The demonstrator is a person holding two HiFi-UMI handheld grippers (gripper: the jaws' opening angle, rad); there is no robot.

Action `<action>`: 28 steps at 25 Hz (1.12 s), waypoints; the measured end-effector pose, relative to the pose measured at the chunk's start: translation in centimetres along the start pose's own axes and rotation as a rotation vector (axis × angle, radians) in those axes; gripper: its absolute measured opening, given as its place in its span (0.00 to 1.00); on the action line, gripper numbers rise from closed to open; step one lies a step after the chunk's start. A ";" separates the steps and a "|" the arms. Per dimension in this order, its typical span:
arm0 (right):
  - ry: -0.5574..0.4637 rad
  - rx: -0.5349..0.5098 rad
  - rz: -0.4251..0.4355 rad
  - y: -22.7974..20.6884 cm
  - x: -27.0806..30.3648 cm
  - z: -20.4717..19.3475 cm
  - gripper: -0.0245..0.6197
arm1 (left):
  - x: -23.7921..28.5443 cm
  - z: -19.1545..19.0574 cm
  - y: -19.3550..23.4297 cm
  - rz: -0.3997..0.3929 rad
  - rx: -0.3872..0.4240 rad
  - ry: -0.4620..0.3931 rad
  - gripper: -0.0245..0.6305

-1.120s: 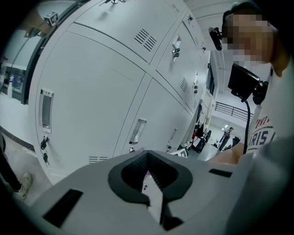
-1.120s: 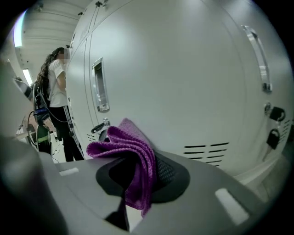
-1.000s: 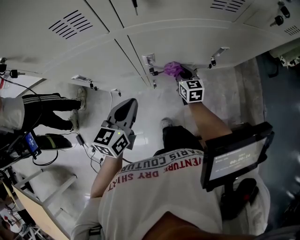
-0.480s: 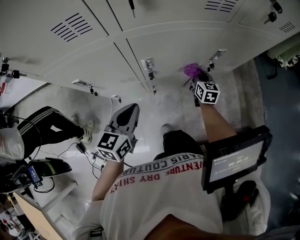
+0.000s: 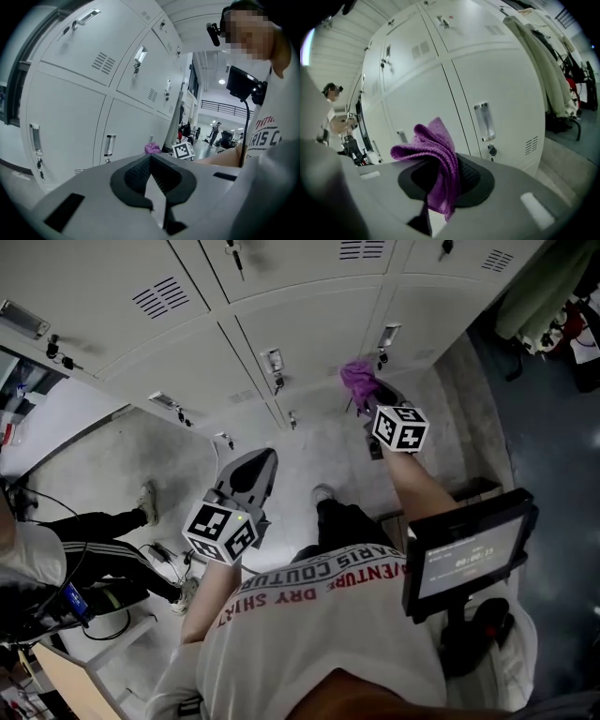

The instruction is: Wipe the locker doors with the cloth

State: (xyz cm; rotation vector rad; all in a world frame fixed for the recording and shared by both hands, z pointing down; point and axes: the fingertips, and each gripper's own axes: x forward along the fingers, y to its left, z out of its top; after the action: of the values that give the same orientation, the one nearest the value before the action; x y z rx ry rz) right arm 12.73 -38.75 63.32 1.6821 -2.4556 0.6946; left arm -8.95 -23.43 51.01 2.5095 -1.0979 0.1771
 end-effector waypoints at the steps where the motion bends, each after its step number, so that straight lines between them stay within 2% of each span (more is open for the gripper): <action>1: -0.017 0.023 0.014 1.1 -2.4 1.2 0.15 | -1.1 0.7 -1.5 -0.009 0.005 0.000 0.04; 4: -0.047 0.063 0.061 5.0 -10.5 4.5 0.15 | -4.8 2.7 -6.5 -0.042 0.017 -0.005 0.04; 7: -0.049 0.082 0.127 10.6 -19.9 6.6 0.15 | -9.6 4.2 -12.1 -0.082 0.019 0.013 0.04; 10: -0.040 0.041 0.200 16.4 -29.3 8.4 0.15 | -13.9 5.6 -17.7 -0.138 0.009 0.018 0.04; 13: -0.052 -0.025 0.262 20.9 -36.8 9.7 0.15 | -17.0 7.0 -22.6 -0.186 0.051 -0.009 0.04; 16: -0.037 -0.046 0.304 24.4 -43.3 8.7 0.15 | -20.5 7.1 -27.0 -0.196 0.085 -0.022 0.04; 19: -0.045 -0.062 0.356 26.5 -49.2 6.4 0.15 | -23.6 5.1 -31.1 -0.194 0.099 -0.043 0.04; 22: -0.115 -0.111 0.383 27.5 -55.5 2.9 0.15 | -26.7 1.0 -35.6 -0.176 0.129 -0.074 0.04; 25: -0.113 -0.128 0.407 27.7 -64.5 -0.3 0.15 | -30.5 -3.7 -43.4 -0.156 0.110 -0.088 0.04; 28: -0.094 -0.094 0.392 26.9 -74.8 -3.8 0.15 | -34.2 -8.3 -52.9 -0.195 0.080 -0.080 0.04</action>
State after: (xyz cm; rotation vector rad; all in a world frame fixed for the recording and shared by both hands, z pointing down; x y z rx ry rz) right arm 17.10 35.29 34.39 1.2380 -2.8706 0.5308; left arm 6.50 35.65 33.31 2.6975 -0.8843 0.0674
